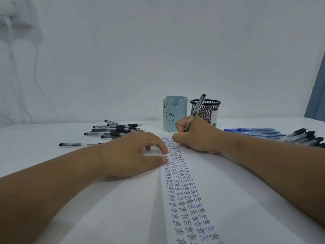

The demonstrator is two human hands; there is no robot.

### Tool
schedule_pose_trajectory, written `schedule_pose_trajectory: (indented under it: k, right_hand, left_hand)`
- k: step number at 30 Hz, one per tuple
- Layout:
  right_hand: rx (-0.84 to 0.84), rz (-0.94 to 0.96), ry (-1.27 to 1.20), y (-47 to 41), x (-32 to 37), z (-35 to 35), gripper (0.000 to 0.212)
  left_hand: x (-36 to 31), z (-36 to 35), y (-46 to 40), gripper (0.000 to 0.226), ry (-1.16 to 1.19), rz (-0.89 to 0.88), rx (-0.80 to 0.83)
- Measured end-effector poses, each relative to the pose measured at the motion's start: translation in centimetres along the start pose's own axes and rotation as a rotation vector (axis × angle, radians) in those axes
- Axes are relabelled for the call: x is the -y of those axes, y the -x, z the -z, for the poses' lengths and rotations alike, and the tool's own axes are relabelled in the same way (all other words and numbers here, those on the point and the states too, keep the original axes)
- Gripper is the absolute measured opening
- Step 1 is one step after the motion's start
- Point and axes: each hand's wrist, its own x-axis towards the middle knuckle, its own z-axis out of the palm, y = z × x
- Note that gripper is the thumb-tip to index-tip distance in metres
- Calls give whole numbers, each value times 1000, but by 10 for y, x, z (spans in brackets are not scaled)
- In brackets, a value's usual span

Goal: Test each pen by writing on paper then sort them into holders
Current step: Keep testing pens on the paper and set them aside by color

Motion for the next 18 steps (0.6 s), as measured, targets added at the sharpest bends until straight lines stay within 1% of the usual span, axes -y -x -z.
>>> schedule_pose_trajectory:
  k: [5, 11, 16, 17, 18]
  right_hand:
    - [-28, 19, 31, -2, 0, -1, 41]
    - [-15, -18, 5, -1, -1, 0, 43]
    - [-36, 20, 94, 0, 4, -1, 43]
    - [-51, 17, 74, 1, 4, -1, 43]
    - [-74, -5, 5, 1, 4, -1, 44]
  left_hand:
    - [0, 0, 0, 26, 9, 7, 3]
    - [0, 1, 1, 27, -6, 3, 6]
    - [-1, 0, 1, 25, 0, 1, -4]
    - [-1, 0, 1, 24, 3, 0, -6]
    - [0, -1, 1, 24, 7, 2, -8]
